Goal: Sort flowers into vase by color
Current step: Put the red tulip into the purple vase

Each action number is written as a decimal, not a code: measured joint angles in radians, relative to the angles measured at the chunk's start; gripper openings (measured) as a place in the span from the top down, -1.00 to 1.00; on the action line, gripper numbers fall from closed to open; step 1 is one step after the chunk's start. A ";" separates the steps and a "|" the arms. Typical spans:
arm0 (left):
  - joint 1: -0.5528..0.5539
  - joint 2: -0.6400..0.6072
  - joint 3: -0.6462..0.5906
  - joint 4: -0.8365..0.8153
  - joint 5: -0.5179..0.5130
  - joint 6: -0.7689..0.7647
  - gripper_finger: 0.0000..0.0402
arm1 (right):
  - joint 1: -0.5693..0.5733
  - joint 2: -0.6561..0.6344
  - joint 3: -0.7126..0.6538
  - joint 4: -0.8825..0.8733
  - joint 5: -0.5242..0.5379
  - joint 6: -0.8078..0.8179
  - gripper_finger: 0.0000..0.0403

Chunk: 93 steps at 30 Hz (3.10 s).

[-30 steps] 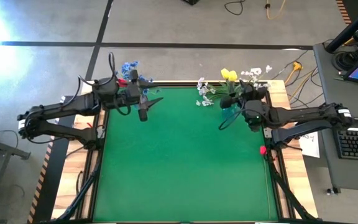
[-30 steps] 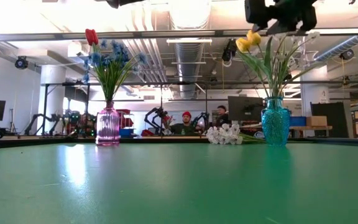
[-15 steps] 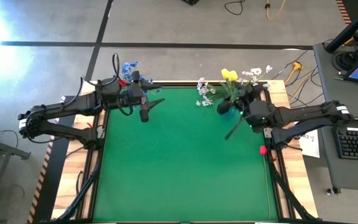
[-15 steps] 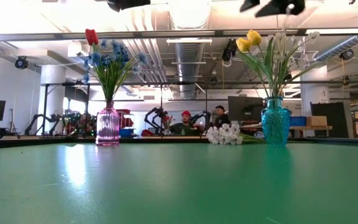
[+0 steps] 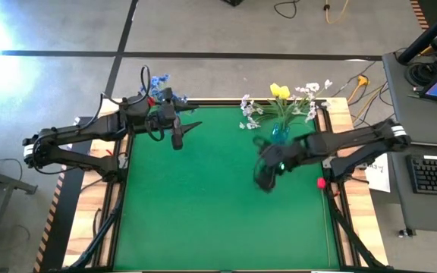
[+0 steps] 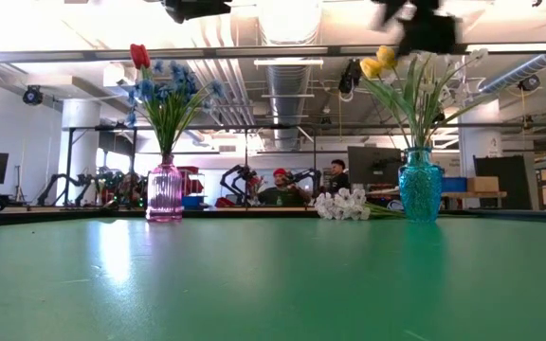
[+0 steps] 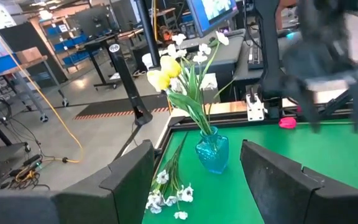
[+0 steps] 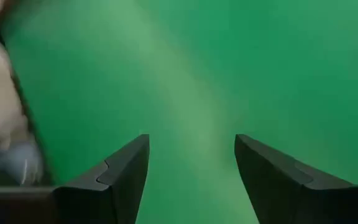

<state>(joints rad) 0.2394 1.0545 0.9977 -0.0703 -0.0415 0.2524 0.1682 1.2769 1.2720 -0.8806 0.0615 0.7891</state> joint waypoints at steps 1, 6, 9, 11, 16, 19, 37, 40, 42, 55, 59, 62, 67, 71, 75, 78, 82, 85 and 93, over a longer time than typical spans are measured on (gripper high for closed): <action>0.000 -0.001 0.000 0.001 0.000 0.000 -0.14 | 0.015 0.024 0.011 -0.068 -0.065 0.042 -0.12; 0.000 -0.003 0.000 -0.006 0.000 0.000 -0.14 | 0.083 0.110 0.024 -0.367 -0.189 0.268 -0.09; 0.000 -0.003 0.000 -0.021 0.000 0.000 -0.14 | 0.105 0.135 0.013 -0.541 -0.202 0.420 -0.07; 0.000 -0.003 0.000 -0.028 0.000 0.000 -0.14 | 0.114 0.140 0.001 -0.634 -0.201 0.488 -0.04; 0.000 -0.003 0.000 -0.042 0.000 0.000 -0.14 | 0.125 0.140 -0.061 -0.681 -0.200 0.506 0.04; 0.000 -0.003 0.000 -0.055 0.000 0.000 -0.14 | 0.124 0.147 -0.107 -0.685 -0.212 0.445 0.10; 0.000 -0.003 0.000 -0.060 0.000 0.007 -0.14 | 0.124 0.178 -0.299 -0.592 -0.435 0.118 0.21; 0.000 -0.003 0.000 -0.066 0.000 0.008 -0.14 | 0.124 0.188 -0.313 -0.600 -0.478 0.066 0.25; 0.000 -0.003 0.000 -0.070 0.000 0.008 -0.14 | 0.124 0.198 -0.323 -0.597 -0.511 0.042 0.28; 0.000 -0.003 0.000 -0.069 0.000 0.030 -0.14 | 0.147 0.357 -0.343 -0.592 -0.541 -0.137 0.58; 0.000 -0.003 0.000 -0.069 0.000 0.031 -0.14 | 0.163 0.425 -0.344 -0.570 -0.532 -0.205 0.69; 0.000 -0.003 0.000 -0.069 0.000 0.031 -0.14 | 0.176 0.473 -0.344 -0.529 -0.526 -0.225 0.76; 0.000 -0.003 0.000 -0.069 -0.001 0.045 -0.14 | 0.190 0.545 -0.344 -0.513 -0.481 -0.228 0.84; 0.000 -0.003 0.000 -0.068 -0.001 0.051 -0.14 | 0.192 0.602 -0.347 -0.512 -0.478 -0.226 0.87; 0.000 -0.003 0.000 -0.068 -0.001 0.053 -0.14 | 0.212 0.658 -0.362 -0.501 -0.458 -0.231 0.87; 0.000 -0.003 0.000 -0.068 -0.001 0.053 -0.14 | 0.219 0.703 -0.376 -0.520 -0.464 -0.225 0.87; 0.000 -0.003 0.000 -0.067 -0.001 0.053 -0.14 | 0.220 0.738 -0.381 -0.528 -0.472 -0.241 0.87; 0.000 -0.003 0.000 -0.066 -0.001 0.053 -0.14 | 0.220 0.728 -0.384 -0.505 -0.470 -0.241 0.87; 0.000 -0.003 0.000 -0.062 -0.001 0.053 -0.14 | 0.218 0.659 -0.409 -0.449 -0.451 -0.240 0.87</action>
<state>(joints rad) 0.2398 1.0515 0.9981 -0.1326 -0.0425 0.3050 0.3863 1.9362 0.8629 -1.3301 -0.3898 0.5491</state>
